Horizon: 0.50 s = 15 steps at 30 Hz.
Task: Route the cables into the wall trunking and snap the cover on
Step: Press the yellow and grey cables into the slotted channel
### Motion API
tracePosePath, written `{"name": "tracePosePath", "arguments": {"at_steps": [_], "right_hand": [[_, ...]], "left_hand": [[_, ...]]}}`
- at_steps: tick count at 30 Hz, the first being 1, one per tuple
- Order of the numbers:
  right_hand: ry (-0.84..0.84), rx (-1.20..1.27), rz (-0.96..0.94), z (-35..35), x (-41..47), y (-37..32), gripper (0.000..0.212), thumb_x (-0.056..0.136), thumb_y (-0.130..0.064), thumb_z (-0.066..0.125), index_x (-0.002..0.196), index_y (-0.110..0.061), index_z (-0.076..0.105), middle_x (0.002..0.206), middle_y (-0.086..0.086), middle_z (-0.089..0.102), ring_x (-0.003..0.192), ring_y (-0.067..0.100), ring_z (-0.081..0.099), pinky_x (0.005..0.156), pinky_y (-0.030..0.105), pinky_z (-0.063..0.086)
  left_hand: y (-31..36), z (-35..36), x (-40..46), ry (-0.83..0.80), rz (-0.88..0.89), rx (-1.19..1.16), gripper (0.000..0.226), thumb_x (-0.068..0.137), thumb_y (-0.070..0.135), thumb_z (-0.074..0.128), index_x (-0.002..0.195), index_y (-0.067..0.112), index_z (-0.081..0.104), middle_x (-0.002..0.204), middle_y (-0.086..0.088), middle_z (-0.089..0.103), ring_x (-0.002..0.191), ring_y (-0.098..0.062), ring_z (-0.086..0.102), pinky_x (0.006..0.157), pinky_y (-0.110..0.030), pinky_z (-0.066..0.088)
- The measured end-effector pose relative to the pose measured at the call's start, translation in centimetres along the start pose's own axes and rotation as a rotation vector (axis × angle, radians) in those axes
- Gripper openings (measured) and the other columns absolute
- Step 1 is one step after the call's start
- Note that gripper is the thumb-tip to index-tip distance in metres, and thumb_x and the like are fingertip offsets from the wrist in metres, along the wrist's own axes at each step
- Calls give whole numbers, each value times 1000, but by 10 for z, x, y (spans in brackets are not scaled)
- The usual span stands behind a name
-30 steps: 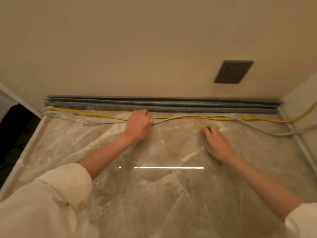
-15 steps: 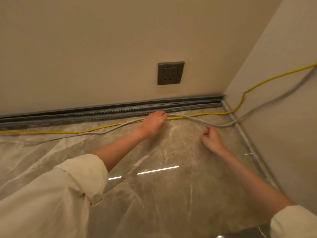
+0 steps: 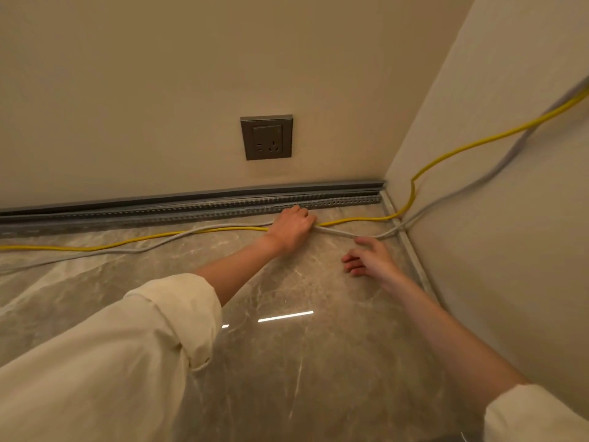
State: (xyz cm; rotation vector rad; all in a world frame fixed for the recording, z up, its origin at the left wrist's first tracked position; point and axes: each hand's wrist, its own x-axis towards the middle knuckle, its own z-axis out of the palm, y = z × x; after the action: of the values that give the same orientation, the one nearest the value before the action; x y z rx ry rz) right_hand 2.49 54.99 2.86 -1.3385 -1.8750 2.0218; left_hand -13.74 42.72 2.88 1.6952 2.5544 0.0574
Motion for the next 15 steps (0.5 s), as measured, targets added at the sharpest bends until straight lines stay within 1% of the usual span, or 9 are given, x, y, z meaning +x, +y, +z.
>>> {"name": "tracePosePath", "arguments": {"at_steps": [2,4,6,8,10,12,15], "right_hand": [[9,73,-8,-4,4,-1,21,94,-2,47,112,-10,44,71,14,61,35,8,58,35,17,45],[7,136,-22,-7,8,-4,7,95,-8,49,100,-6,53,69,11,63,37,6,59,36,16,45],[-12,236,-18,-8,14,-9,12,95,-15,53,85,-9,58,60,4,67,39,4,59,37,14,44],[-59,409,13,-9,21,-16,15,94,-17,56,79,-13,58,52,-1,67,41,5,59,39,14,44],[-104,577,55,-10,30,-25,16,93,-16,56,77,-12,57,51,0,63,42,6,56,39,14,43],[-140,690,91,-10,40,-31,16,93,-13,56,77,-10,56,55,0,56,42,6,51,39,15,41],[-184,727,89,-8,53,-36,17,94,-8,53,77,-9,56,57,0,53,43,5,48,39,15,40]], "left_hand": [[2,3,3,0,-38,-30,21,92,8,44,111,5,54,112,-18,56,107,-34,49,86,-43,41],[3,2,3,29,-80,-108,18,93,9,44,108,5,52,111,-18,54,104,-35,50,81,-43,42],[1,-2,1,58,-104,-178,16,96,16,40,107,7,49,108,-18,55,95,-37,55,71,-43,40],[-4,-8,-1,69,-61,-185,16,98,21,38,107,11,48,104,-17,60,88,-37,58,66,-41,39],[-10,-14,-5,112,3,-212,16,98,24,40,106,13,49,103,-12,66,88,-33,61,65,-42,44],[-15,-20,-8,168,29,-254,17,98,25,42,106,15,53,104,-8,68,90,-29,62,66,-40,47],[-24,-27,-7,195,33,-291,18,98,24,43,108,16,55,103,-7,67,90,-28,62,69,-40,50]]}}
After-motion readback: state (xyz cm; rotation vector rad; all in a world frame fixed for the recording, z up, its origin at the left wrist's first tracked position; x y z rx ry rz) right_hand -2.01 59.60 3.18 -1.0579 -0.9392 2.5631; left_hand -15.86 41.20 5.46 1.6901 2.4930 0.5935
